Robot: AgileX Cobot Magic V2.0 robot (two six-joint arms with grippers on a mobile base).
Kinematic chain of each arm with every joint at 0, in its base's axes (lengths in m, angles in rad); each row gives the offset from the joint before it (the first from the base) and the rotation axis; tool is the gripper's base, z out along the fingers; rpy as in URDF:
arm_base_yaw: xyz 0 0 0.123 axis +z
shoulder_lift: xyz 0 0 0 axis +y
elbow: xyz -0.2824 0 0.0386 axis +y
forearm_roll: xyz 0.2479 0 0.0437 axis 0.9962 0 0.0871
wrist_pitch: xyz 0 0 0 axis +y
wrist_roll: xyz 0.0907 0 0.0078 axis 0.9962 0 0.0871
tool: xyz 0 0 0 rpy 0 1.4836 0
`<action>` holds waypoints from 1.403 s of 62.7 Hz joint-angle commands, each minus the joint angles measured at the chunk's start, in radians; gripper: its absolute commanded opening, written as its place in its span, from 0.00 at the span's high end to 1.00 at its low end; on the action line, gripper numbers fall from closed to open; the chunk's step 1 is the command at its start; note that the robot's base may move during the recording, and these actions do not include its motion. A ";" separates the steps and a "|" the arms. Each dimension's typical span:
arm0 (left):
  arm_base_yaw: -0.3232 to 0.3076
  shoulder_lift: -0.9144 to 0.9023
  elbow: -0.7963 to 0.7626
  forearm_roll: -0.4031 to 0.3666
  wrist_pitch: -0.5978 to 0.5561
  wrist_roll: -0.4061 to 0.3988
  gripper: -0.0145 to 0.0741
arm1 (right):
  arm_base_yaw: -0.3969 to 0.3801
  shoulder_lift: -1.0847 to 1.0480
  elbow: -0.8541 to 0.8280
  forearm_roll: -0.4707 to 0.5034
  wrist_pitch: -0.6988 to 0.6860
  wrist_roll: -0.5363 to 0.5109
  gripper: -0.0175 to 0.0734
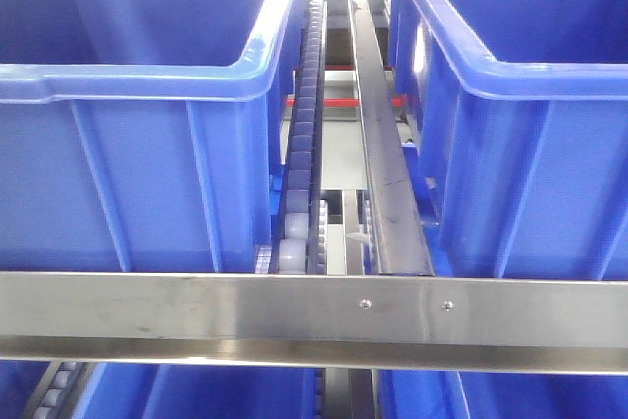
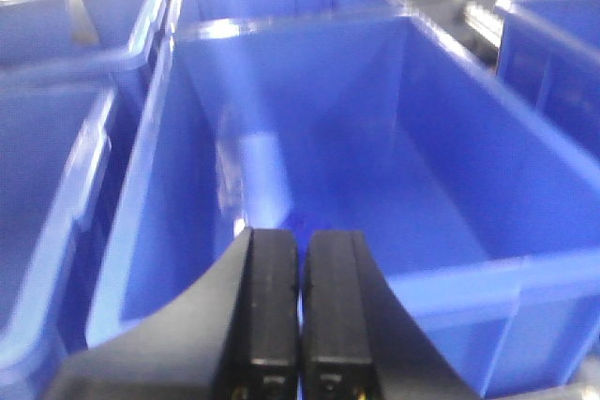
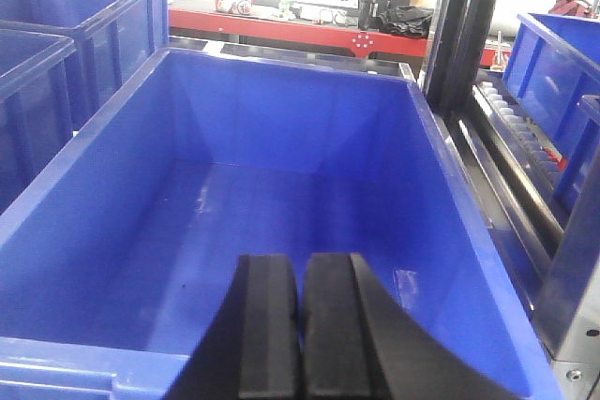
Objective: Pick and sort blue part to right shelf
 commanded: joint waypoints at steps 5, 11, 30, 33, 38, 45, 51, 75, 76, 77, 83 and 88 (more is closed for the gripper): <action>0.026 -0.048 0.122 0.000 -0.243 0.000 0.70 | -0.005 0.011 -0.027 -0.005 -0.099 -0.009 0.67; 0.058 -0.107 0.246 -0.017 -0.346 -0.002 0.70 | -0.005 0.011 -0.027 -0.005 -0.099 -0.009 0.67; 0.115 -0.234 0.477 -0.101 -0.462 -0.002 0.70 | -0.005 0.011 -0.027 -0.005 -0.098 -0.009 0.67; 0.115 -0.240 0.477 -0.101 -0.452 -0.002 0.70 | -0.005 0.011 -0.027 -0.005 -0.098 -0.009 0.67; 0.115 -0.238 0.477 -0.101 -0.452 -0.002 0.70 | -0.005 0.011 -0.027 -0.005 -0.098 -0.009 0.67; 0.115 -0.238 0.477 -0.101 -0.448 -0.002 0.70 | -0.005 0.011 -0.027 -0.005 -0.098 -0.009 0.67; 0.115 -0.238 0.477 -0.101 -0.448 -0.002 0.70 | -0.005 0.011 -0.027 -0.005 -0.098 -0.009 0.67; 0.115 -0.238 0.477 -0.101 -0.448 -0.002 0.70 | -0.005 0.011 -0.027 -0.005 -0.098 -0.009 0.67; 0.115 -0.238 0.477 -0.101 -0.448 -0.002 0.70 | -0.005 0.011 -0.027 -0.005 -0.098 -0.009 0.67; 0.115 -0.238 0.477 -0.101 -0.448 -0.002 0.70 | -0.005 0.011 -0.027 -0.005 -0.098 -0.009 0.67; 0.115 -0.238 0.477 -0.101 -0.448 -0.002 0.70 | -0.005 0.011 -0.027 -0.005 -0.099 -0.009 0.67; 0.115 -0.238 0.477 -0.101 -0.448 -0.002 0.70 | -0.007 0.011 -0.005 0.024 -0.106 -0.008 0.67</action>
